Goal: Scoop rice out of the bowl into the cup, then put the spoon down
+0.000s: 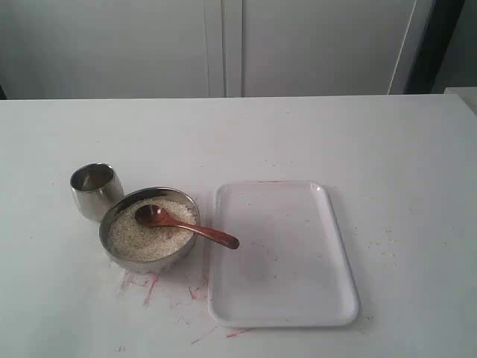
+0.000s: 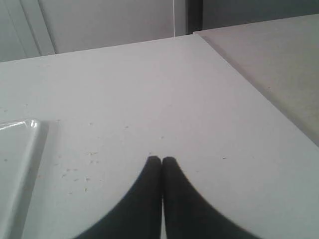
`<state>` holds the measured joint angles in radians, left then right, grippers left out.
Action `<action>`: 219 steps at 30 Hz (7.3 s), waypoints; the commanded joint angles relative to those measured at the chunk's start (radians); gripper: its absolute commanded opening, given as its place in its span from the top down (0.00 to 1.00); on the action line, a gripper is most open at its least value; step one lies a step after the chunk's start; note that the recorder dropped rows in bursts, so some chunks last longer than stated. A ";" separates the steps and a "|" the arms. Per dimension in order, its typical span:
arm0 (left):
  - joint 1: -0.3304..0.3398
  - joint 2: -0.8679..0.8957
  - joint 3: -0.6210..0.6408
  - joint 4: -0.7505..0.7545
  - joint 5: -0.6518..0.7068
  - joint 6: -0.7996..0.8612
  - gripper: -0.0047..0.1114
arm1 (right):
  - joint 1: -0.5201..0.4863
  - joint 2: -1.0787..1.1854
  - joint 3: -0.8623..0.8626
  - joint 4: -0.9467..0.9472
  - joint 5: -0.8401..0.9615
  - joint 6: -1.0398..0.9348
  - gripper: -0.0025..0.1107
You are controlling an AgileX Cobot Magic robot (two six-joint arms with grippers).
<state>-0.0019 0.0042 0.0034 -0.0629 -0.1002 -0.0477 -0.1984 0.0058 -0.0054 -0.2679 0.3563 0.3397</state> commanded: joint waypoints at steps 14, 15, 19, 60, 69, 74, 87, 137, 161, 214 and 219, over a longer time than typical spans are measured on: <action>-0.001 -0.004 -0.003 -0.004 -0.005 -0.001 0.84 | -0.005 -0.006 0.005 -0.041 -0.005 -0.032 0.98; -0.001 -0.004 -0.003 -0.004 -0.005 -0.001 0.84 | -0.005 -0.006 0.005 -0.053 -0.005 -0.030 0.98; -0.001 -0.004 -0.003 -0.004 -0.005 -0.001 0.84 | -0.005 -0.006 0.005 -0.053 -0.005 -0.030 0.98; -0.001 -0.004 -0.003 -0.004 -0.005 -0.001 0.84 | -0.005 0.046 -0.189 -0.048 -0.678 0.479 0.98; -0.001 -0.004 -0.003 -0.004 -0.005 -0.001 0.84 | 0.061 0.334 -0.374 -0.059 -0.702 0.496 0.98; -0.001 -0.004 -0.003 -0.004 -0.005 -0.001 0.84 | 0.136 0.488 -0.476 -0.425 -0.723 0.780 0.98; -0.001 -0.004 -0.003 -0.004 -0.005 -0.001 0.84 | 0.180 0.914 -0.662 -1.477 -1.189 1.602 0.98; -0.001 -0.004 -0.003 -0.004 -0.005 -0.001 0.84 | 0.582 1.313 -0.949 -1.477 -0.591 1.155 0.98; -0.001 -0.004 -0.003 -0.004 -0.005 -0.001 0.84 | 0.652 1.544 -1.080 -1.477 -1.049 1.331 0.98; -0.001 -0.004 -0.003 -0.004 -0.005 -0.001 0.84 | 0.786 1.287 -1.076 -0.009 0.013 -0.732 0.98; -0.001 -0.004 -0.003 -0.004 -0.005 -0.001 0.84 | 0.786 1.298 -1.129 0.093 0.256 -0.674 0.98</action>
<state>-0.0019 0.0042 0.0034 -0.0629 -0.1002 -0.0477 0.5816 1.2991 -1.1016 -0.2648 0.4872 -0.3180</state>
